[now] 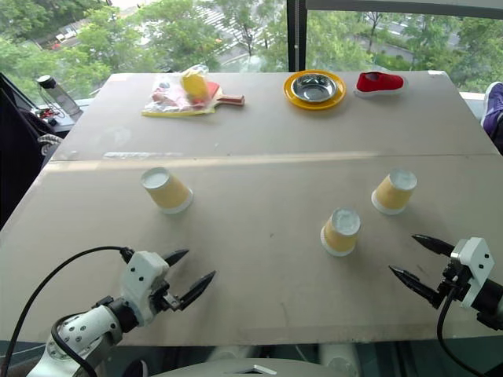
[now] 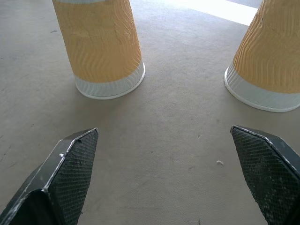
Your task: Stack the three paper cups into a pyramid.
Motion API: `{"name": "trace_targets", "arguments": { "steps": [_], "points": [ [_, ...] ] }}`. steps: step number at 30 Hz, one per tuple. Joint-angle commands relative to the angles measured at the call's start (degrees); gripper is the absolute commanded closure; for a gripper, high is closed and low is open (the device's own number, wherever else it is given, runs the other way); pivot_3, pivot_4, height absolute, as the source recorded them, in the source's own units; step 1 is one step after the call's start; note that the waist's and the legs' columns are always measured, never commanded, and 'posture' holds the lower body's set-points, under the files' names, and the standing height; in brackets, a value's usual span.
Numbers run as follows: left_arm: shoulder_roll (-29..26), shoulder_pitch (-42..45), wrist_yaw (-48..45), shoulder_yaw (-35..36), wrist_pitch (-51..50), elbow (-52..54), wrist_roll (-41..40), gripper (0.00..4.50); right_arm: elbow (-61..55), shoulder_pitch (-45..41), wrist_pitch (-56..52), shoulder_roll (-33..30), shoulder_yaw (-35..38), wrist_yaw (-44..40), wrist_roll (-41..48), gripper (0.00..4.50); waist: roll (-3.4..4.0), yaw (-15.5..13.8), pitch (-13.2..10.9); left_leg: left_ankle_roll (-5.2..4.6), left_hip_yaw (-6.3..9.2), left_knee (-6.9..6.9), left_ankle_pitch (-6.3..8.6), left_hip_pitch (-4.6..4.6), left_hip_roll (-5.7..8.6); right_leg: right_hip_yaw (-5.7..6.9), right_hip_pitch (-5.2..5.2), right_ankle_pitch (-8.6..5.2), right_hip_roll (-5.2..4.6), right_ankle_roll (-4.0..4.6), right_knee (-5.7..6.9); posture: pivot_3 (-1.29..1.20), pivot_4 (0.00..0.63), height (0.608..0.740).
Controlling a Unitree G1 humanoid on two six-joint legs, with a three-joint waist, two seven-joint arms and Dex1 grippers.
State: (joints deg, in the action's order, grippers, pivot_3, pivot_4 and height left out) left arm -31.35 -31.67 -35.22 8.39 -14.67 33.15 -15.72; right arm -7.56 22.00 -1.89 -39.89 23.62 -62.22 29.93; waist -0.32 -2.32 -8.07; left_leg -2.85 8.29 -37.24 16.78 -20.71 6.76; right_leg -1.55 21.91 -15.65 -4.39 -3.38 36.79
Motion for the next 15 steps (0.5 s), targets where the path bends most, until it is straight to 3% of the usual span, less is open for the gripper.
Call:
{"name": "trace_targets", "arguments": {
  "steps": [1,15],
  "points": [
    [-0.3,0.9,-0.5,0.1,0.7,1.1,-0.3,0.13,-2.3,-1.9,-1.1,-0.1,-0.1,1.7,0.1,0.0,0.0,0.0,0.0,0.0,0.0,0.0,0.0,0.0,0.0,0.0,0.0,0.0,0.0,0.0,0.0,0.0,0.15,0.74],
    [-0.4,2.7,-1.9,1.5,2.4,-0.5,-0.5,0.13,-2.6,-4.0,-1.7,1.3,-2.3,3.1,-0.5,0.0,0.0,0.0,0.0,0.0,0.02,0.0,0.0,0.0,0.0,0.02,0.0,0.0,0.01,0.0,-0.02,0.0,0.15,0.74]
  ]
}}
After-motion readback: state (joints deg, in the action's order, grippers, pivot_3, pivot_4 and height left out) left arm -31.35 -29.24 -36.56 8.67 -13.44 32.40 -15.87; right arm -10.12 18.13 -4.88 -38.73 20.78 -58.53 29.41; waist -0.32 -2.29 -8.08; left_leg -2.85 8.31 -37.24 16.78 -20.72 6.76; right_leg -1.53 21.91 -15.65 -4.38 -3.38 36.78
